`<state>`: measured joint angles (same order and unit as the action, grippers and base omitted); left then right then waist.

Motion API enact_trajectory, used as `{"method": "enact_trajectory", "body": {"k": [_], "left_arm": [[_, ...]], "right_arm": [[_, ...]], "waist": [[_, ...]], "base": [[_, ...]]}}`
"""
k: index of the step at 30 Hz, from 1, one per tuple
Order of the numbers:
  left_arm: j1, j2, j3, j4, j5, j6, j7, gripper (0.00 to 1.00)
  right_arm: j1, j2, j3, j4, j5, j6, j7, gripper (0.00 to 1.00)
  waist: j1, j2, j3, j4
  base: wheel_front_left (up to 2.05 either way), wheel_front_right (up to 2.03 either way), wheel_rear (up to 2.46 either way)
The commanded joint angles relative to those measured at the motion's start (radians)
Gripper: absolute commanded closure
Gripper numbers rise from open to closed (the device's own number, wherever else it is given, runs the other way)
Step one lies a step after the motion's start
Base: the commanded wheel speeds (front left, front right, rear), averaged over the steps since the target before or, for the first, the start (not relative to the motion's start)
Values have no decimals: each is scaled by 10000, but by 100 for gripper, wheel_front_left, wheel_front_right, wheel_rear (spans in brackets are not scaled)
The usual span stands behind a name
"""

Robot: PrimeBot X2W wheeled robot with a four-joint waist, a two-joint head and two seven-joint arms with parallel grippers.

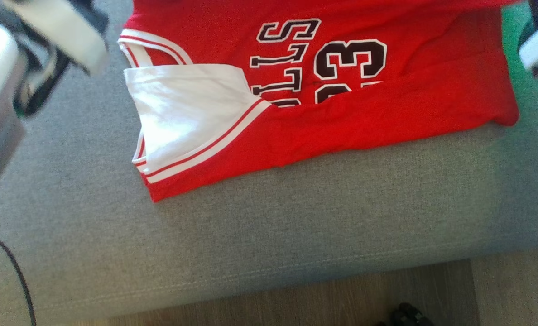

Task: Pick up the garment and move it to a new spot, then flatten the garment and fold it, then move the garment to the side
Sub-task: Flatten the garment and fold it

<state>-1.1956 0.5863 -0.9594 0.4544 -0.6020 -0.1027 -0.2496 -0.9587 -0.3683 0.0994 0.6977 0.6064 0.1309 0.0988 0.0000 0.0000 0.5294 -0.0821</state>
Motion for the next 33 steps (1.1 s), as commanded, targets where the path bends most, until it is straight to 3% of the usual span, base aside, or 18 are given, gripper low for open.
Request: {"method": "enact_trajectory", "body": {"k": [1,8,14,18,25,26,27,28,29,30,33], "left_arm": [[266,775,626,-916,-187,282,-114,100],[2673,2073,930,-3762,-475,1467,-119,100],[4213,2776,903,-5705,-625,2499,-110,100],[5027,2906,662,-6460,-792,2940,35,100],[5791,2628,147,-6661,-954,3178,206,100],[5851,2570,103,-6599,-989,3212,240,100],[5893,2509,61,-6532,-998,3231,246,100],[5938,2443,24,-6454,-1011,3254,244,79],[5984,2377,-21,-6380,-1023,3270,245,42],[6029,2310,-57,-6309,-1031,3308,247,0],[6195,2080,-71,-6142,-1132,3507,221,0]], "right_arm": [[558,-320,43,-768,157,-2,178,100],[2406,-747,-503,-2281,229,-2,900,100],[3585,-724,-1315,-3282,-101,-2,1518,100],[4124,-507,-1651,-3859,-447,-2,1913,100],[4657,-128,-1885,-4404,-1069,-2,2376,100],[4695,-95,-1883,-4453,-1149,-2,2393,93],[4732,-84,-1852,-4513,-1263,-2,2392,65],[4772,-67,-1838,-4567,-1386,-2,2385,27],[4810,-32,-1838,-4622,-1476,-2,2392,0],[4844,14,-1859,-4684,-1537,-2,2395,0],[5010,93,-2017,-4935,-1680,-2,2409,0]], "waist": [[0,0,-193,86],[0,0,-517,243],[0,0,-671,434],[0,0,-709,497],[0,0,-685,563],[0,0,-703,571],[0,0,-733,575],[0,0,-769,572],[0,0,-810,566],[0,0,-862,555],[0,0,-1040,529]], "base": [[0,0,0],[0,0,0],[0,0,0],[0,0,0],[0,0,0],[0,0,0],[0,0,0],[0,0,0],[0,0,0],[0,0,0],[0,0,0]]}}
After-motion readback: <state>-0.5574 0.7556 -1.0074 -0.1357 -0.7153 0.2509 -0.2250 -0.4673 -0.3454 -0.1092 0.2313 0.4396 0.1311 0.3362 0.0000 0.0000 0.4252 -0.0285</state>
